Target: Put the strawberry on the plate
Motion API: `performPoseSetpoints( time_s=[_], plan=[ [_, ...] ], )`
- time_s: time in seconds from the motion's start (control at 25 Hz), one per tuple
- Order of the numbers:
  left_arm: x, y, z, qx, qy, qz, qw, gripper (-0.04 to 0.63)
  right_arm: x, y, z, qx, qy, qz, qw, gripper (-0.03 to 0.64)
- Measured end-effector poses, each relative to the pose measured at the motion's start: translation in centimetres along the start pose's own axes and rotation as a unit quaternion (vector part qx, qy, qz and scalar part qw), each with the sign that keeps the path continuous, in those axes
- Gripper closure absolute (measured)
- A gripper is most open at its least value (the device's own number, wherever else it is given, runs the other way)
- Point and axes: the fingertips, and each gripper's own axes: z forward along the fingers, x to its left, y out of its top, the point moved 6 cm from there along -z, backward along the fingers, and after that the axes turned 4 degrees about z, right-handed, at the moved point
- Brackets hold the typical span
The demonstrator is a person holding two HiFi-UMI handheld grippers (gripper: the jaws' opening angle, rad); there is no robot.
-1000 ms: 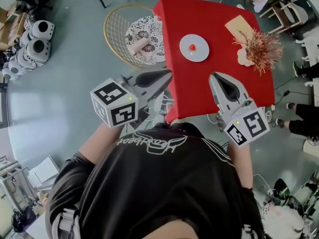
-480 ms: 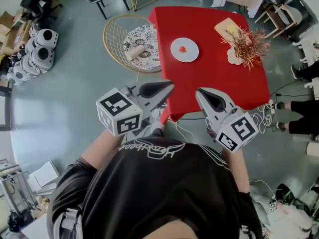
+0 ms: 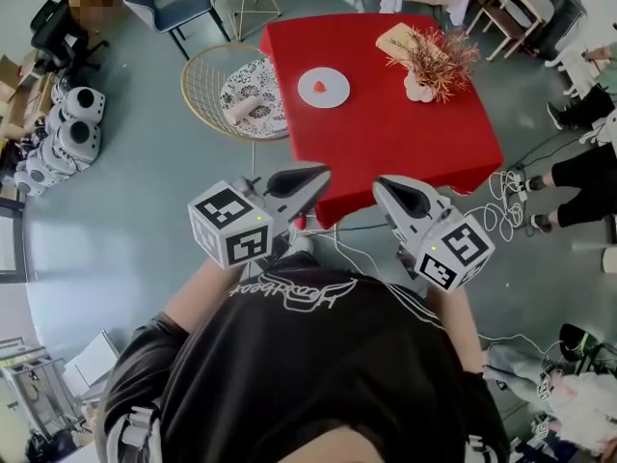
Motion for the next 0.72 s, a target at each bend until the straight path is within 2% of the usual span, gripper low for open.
performPoseSetpoints(
  time_s=[0.72],
  plan=[
    [-1.9,-2.0,1.7,0.021,-0.018,-0.011,0.9996,0.588,-0.5,-2.4,-2.6,-0.004,-0.022,0.021,1.0,0.609]
  ],
)
